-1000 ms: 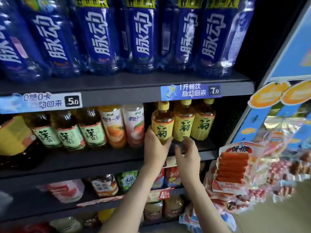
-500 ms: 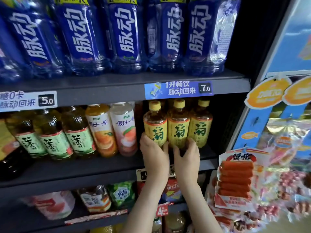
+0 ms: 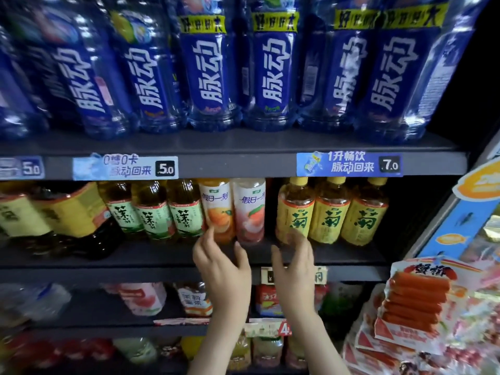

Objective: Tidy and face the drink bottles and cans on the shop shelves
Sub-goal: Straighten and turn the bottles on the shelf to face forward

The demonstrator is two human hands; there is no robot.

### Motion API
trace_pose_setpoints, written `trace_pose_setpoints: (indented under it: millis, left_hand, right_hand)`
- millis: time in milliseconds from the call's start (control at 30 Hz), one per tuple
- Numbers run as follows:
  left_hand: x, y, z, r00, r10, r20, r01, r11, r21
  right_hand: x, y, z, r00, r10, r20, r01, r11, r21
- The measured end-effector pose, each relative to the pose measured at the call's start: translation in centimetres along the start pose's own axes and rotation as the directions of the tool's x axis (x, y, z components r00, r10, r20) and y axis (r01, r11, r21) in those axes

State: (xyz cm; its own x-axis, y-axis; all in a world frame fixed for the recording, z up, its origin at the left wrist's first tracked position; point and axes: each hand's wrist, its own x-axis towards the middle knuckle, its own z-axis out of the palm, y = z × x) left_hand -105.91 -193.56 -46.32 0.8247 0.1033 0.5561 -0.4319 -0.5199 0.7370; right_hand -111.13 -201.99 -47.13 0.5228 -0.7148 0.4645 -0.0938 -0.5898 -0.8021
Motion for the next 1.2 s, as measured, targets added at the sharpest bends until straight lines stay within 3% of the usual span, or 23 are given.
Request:
trace_pose_setpoints:
  millis: [167,233,367,767,867,1000,1100,1200]
  left_hand:
    - [3.3,-4.1,-2.3,0.993,-0.056,-0.108,0.066,0.994,0.087]
    - [4.2,-5.4,-2.2,0.995,-0.083,-0.05,0.083,0.997,0.004]
    - [4.6,-6.5,-1.1,0.997,0.011,0.071,-0.007,0.998,-0.062]
    - [7.0,-11.3,-3.3,0.989,0.028,-0.148,-0.021,0.999,0.05]
    - [9.2,-12.8,-4.9,0.995,-0.026,-0.099,0.028,0.999,0.023]
    - [10.8,-13.6,-6.2,0.999,-0.031,0.01,0.031,0.999,0.021]
    - [11.7,-14.0,-6.6,0.991,-0.001,0.131,-0.004,0.999,0.042]
    - [12.4,-14.3,-6.4,0.971,-0.024,0.239,0.013,0.999,0.045]
  right_hand:
    - [-0.2,-1.8,3.8,0.984,0.074,0.162,-0.093,0.99,0.11]
    - [0.0,-1.9,5.1,0.98,0.108,0.168,-0.129,0.984,0.12]
    - [1.2,-1.4,7.4,0.981,0.14,0.131,-0.154,0.983,0.104]
    - [0.6,-2.5,10.4,0.963,0.102,-0.249,-0.104,0.995,0.005]
    - [-2.2,-5.1,12.3,0.931,-0.039,-0.363,0.026,0.999,-0.042]
    - [-4.4,-7.8,16.5,0.974,-0.185,-0.129,0.18,0.982,-0.051]
    - [-4.6,-9.2,18.2,0.996,-0.078,0.039,0.076,0.996,0.041]
    - [-4.5,-9.6,19.0,0.998,-0.02,0.062,0.017,0.999,0.047]
